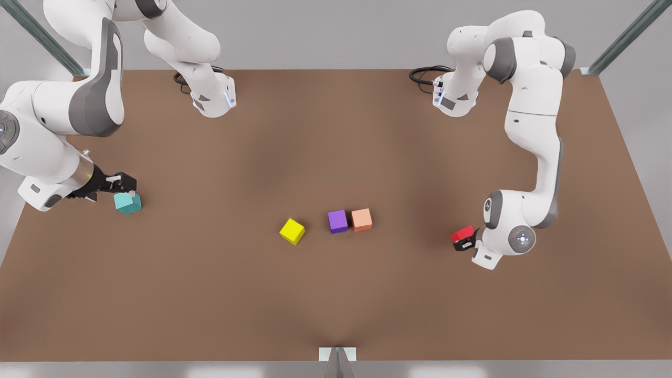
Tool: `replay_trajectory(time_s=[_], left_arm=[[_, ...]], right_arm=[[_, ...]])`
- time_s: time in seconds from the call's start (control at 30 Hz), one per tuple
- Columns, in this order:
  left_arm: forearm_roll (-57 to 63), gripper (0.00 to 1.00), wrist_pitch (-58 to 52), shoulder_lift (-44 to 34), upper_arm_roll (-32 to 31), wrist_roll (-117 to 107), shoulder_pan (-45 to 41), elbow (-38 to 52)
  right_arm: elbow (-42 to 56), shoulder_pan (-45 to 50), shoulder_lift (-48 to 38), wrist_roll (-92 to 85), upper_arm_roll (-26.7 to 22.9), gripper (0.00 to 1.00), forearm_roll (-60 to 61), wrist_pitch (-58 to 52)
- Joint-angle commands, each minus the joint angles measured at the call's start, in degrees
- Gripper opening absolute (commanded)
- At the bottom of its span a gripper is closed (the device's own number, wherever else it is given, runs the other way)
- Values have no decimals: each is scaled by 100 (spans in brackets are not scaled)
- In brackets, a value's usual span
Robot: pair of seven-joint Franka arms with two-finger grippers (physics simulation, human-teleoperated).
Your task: Pick up red wooden cube and pass to hand red wooden cube and place in blue wooden cube
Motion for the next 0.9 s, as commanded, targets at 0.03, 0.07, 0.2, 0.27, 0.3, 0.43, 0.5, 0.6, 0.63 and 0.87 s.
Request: replay_trajectory(time_s=[0.03, 0.07, 0.2, 0.27, 0.3, 0.43, 0.5, 0.6, 0.63, 0.87], left_arm=[[11, 100, 392, 165, -9, -440, 0, 12], [11, 100, 419, 227, 0, -440, 0, 12], [20, 100, 401, 200, 0, -422, 0, -85], [20, 100, 375, 174, 0, -413, -9, -129], [29, 100, 384, 113, 0, -405, -70, -322], [47, 91, 428, 121, 0, -413, -88, -331], [38, 68, 419, 121, -9, -431, -44, -287], [11, 62, 244, 227, -166, -896, -141, 213], [20, 59, 190, 227, -474, -1283, -141, 451], [-2300, 57, -179, 1185, -3401, -2453, -817, 2973]], right_arm=[[9, 7, -1, -31, 10, 100, -8, 13], [9, 7, -1, -31, 10, 100, -8, 13], [0, 7, 8, -31, 19, 100, -8, 22], [0, 7, 8, -31, 27, 100, -8, 22], [9, 7, 8, -31, 27, 100, -8, 22], [0, 7, 17, -31, 27, 100, -8, 22], [0, 7, 17, -31, 27, 100, -8, 22], [0, 7, 17, -31, 27, 100, 1, 13], [0, 7, 17, -31, 27, 100, 1, 13], [1020, -72, 2652, -4890, 45, 100, 3674, -365]])
